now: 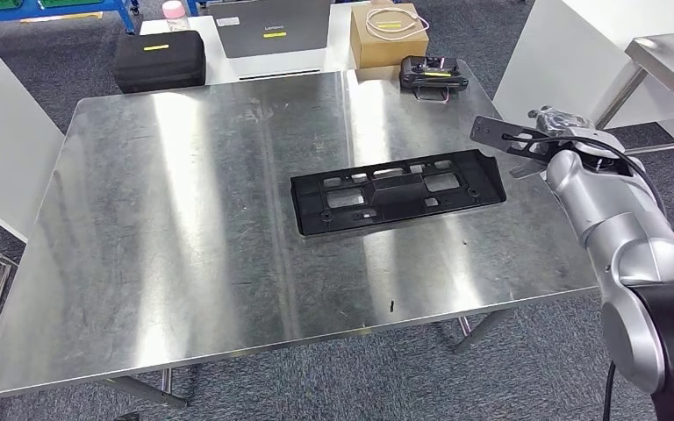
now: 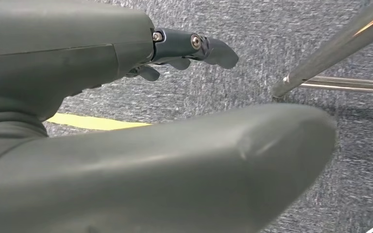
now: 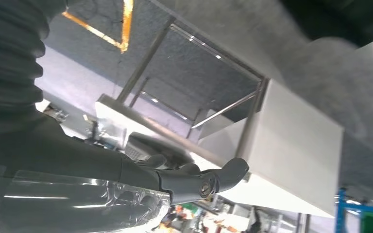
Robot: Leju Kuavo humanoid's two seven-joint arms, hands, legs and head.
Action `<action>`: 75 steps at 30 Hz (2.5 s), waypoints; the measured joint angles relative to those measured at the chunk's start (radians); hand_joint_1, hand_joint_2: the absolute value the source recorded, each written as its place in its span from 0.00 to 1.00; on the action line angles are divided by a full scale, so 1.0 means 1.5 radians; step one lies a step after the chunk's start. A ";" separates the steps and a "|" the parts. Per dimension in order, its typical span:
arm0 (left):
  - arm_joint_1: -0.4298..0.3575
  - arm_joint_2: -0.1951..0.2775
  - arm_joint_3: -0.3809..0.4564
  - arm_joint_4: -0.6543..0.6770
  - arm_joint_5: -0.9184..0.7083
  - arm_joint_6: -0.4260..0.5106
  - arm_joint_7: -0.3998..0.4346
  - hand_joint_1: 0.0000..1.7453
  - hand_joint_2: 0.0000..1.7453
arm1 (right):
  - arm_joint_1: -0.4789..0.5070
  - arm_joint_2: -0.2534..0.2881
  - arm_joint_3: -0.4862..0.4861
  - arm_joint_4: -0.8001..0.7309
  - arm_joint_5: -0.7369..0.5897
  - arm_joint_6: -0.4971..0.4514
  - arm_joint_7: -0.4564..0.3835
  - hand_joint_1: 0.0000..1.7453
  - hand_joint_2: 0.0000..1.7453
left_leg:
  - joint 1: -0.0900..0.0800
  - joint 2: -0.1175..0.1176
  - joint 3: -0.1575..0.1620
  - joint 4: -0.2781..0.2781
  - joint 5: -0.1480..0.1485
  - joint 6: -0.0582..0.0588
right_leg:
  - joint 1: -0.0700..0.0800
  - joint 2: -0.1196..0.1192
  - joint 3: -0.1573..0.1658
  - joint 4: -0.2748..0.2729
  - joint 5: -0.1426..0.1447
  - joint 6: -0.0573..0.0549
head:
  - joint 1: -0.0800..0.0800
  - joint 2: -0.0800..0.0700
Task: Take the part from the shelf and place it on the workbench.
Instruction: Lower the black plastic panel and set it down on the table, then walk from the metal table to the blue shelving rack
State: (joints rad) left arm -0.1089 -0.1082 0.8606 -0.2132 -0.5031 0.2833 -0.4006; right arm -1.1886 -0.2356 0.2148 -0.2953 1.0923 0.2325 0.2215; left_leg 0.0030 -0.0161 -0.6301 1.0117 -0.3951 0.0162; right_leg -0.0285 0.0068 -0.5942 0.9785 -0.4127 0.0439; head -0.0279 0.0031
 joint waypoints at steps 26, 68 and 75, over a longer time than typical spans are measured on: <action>0.000 -0.011 0.001 0.000 -0.009 -0.017 0.010 0.00 0.00 | -0.006 -0.036 0.000 0.000 0.037 -0.020 0.003 0.00 0.00 | 0.000 0.000 0.000 0.000 0.000 0.001 | 0.000 0.000 0.000 0.000 0.000 0.000 | 0.000 0.000; -0.007 -0.008 0.001 -0.002 -0.014 -0.031 0.010 0.00 0.00 | 0.005 -0.053 -0.014 0.009 0.055 -0.009 0.009 0.00 0.00 | -0.006 0.011 0.050 -0.003 -0.038 0.038 | 0.006 -0.006 -0.030 0.012 0.024 0.000 | 0.000 0.000; -0.008 -0.013 0.001 -0.001 -0.016 -0.031 0.010 0.00 0.00 | 0.006 -0.067 -0.017 0.013 0.056 -0.004 0.010 0.00 0.00 | -0.005 0.012 0.002 -0.019 0.015 0.039 | 0.004 -0.005 -0.078 0.186 -0.066 0.006 | 0.006 0.000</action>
State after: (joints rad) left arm -0.1214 -0.1270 0.8621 -0.2153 -0.5269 0.2361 -0.3856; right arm -1.1801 -0.3368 0.1893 -0.2755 1.1756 0.2261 0.2364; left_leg -0.0039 0.0018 -0.6267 0.9832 -0.3723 0.0748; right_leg -0.0229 -0.0015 -0.7119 1.2575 -0.5119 0.0530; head -0.0188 0.0031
